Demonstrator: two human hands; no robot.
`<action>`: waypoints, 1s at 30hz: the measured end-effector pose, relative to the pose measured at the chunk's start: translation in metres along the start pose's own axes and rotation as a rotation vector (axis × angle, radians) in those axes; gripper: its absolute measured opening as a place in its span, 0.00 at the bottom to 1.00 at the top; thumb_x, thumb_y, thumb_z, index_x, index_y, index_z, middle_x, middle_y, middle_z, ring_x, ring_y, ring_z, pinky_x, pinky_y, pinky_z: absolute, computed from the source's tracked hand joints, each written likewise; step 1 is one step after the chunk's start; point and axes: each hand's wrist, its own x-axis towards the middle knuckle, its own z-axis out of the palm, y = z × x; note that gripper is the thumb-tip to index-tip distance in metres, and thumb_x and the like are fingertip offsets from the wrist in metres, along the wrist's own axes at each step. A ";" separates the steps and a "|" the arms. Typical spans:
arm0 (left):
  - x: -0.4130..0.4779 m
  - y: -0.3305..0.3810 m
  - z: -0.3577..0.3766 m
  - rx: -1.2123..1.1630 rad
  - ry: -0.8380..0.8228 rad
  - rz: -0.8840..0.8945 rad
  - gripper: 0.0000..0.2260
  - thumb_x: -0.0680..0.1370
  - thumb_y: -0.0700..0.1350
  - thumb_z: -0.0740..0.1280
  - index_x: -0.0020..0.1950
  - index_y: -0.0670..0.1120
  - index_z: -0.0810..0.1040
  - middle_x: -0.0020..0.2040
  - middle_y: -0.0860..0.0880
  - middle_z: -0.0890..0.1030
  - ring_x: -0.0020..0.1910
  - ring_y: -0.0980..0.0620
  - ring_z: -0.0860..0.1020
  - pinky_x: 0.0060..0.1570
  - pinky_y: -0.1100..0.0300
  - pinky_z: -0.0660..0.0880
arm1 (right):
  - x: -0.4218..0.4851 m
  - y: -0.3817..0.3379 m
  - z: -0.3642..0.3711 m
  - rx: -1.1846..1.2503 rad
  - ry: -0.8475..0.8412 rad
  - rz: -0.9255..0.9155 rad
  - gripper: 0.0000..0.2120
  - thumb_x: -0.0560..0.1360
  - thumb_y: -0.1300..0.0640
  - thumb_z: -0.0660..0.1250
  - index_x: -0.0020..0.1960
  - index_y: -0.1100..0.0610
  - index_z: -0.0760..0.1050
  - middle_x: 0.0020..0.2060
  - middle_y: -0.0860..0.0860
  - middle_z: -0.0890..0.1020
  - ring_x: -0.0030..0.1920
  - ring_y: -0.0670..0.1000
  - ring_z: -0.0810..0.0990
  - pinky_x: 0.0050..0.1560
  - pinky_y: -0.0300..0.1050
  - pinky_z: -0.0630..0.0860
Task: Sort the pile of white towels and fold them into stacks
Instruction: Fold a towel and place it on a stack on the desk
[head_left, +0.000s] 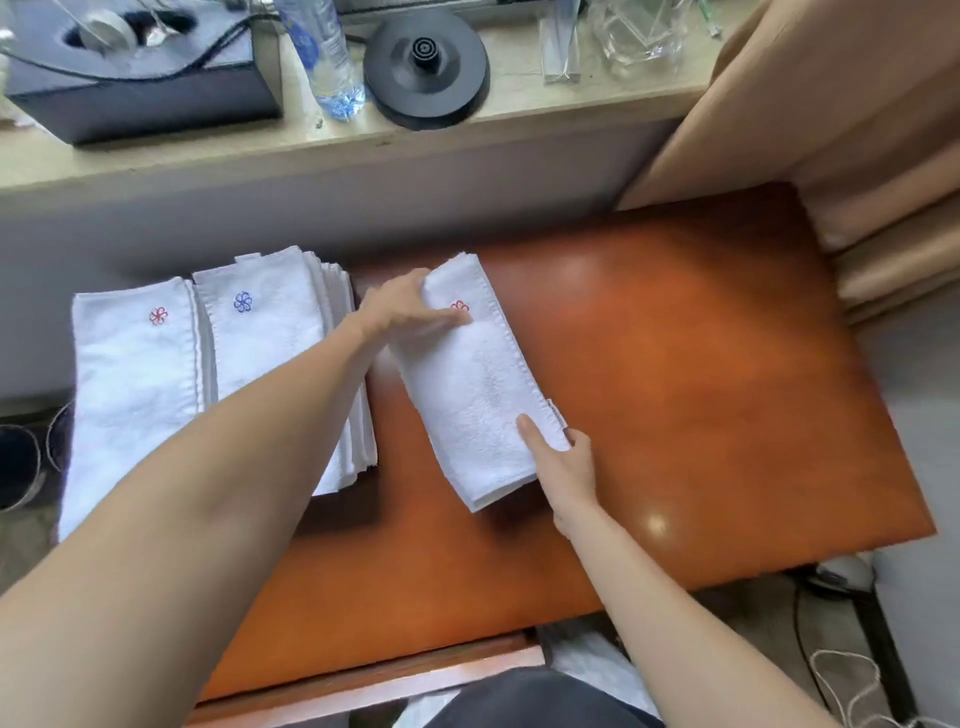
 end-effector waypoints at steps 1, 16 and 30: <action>0.000 -0.002 0.005 -0.026 -0.004 -0.001 0.43 0.63 0.76 0.69 0.70 0.51 0.73 0.68 0.52 0.78 0.67 0.47 0.76 0.67 0.52 0.70 | -0.003 0.005 0.004 0.106 0.032 0.067 0.49 0.66 0.35 0.80 0.77 0.54 0.63 0.69 0.47 0.75 0.68 0.52 0.75 0.70 0.53 0.72; -0.080 -0.043 0.053 -0.409 -0.104 -0.088 0.21 0.66 0.73 0.73 0.46 0.58 0.84 0.41 0.65 0.85 0.43 0.62 0.84 0.39 0.67 0.74 | -0.006 0.022 -0.038 0.234 0.000 0.126 0.51 0.53 0.31 0.83 0.69 0.54 0.75 0.60 0.48 0.85 0.60 0.52 0.83 0.65 0.54 0.79; -0.052 -0.030 0.049 -0.425 -0.243 -0.072 0.19 0.67 0.73 0.74 0.45 0.59 0.87 0.44 0.64 0.86 0.48 0.60 0.84 0.48 0.63 0.74 | -0.001 0.026 -0.036 0.263 0.077 0.158 0.48 0.60 0.31 0.81 0.71 0.56 0.72 0.61 0.48 0.83 0.62 0.53 0.82 0.66 0.55 0.78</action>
